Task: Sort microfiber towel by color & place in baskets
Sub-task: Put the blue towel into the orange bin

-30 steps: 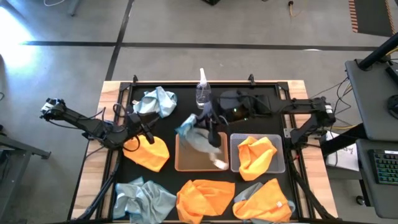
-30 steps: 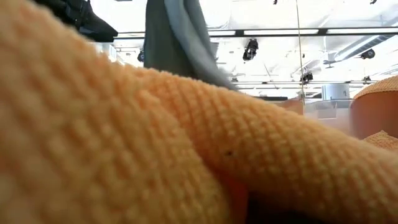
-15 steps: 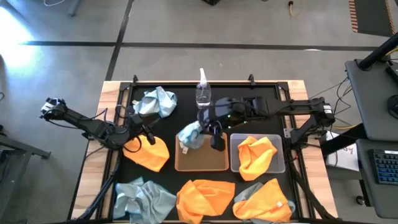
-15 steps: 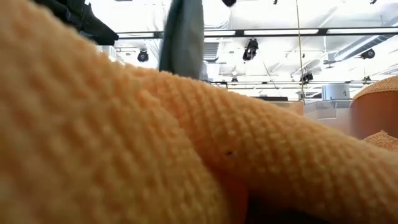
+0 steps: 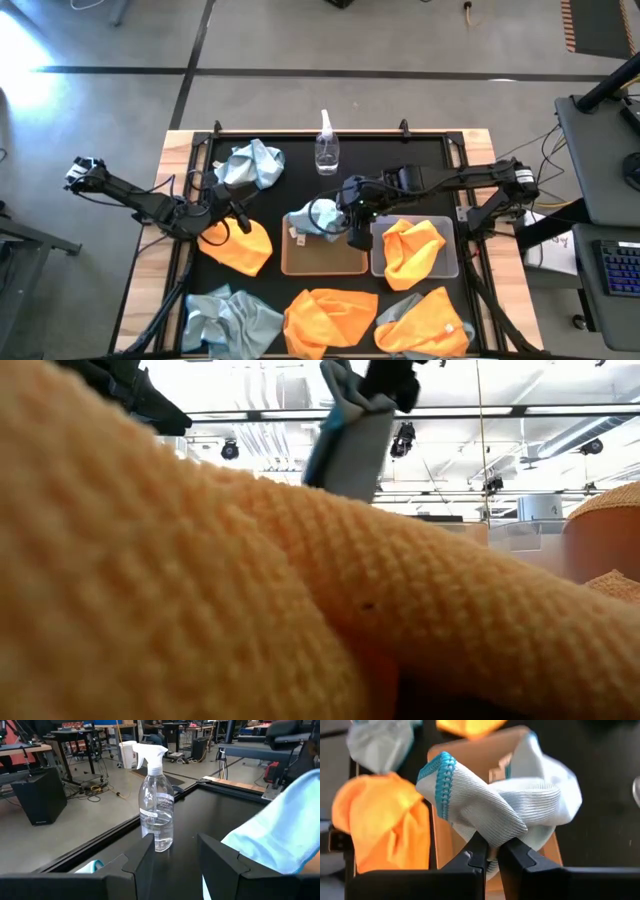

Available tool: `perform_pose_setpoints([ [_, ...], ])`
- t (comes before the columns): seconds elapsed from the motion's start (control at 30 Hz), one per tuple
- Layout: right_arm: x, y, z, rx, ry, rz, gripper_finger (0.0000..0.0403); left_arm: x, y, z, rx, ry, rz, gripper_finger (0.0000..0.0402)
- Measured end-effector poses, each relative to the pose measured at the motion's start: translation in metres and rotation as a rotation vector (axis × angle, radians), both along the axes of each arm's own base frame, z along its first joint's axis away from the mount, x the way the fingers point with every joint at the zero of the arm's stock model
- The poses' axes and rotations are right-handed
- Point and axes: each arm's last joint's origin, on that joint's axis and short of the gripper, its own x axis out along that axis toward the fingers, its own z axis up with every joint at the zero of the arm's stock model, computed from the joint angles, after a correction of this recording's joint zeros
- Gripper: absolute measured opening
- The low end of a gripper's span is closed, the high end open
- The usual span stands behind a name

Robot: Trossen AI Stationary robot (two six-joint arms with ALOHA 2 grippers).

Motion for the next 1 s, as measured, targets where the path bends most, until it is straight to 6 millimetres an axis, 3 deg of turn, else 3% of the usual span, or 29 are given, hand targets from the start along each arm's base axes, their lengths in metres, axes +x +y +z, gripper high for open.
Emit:
perform_pose_setpoints([
  [0.27,-0.001,0.025,-0.001,0.166,0.006,0.121,0.0023,0.000,0.000,0.000,-0.007,-0.006,0.002,0.0132],
  [0.47,-0.001,0.044,0.002,0.172,-0.041,0.203,0.0023,0.000,0.000,0.000,-0.010,-0.009,0.002,0.0132],
  [1.0,0.000,0.066,0.013,0.316,-0.148,0.409,0.0023,0.000,0.000,0.000,-0.015,-0.013,0.003,0.0132],
])
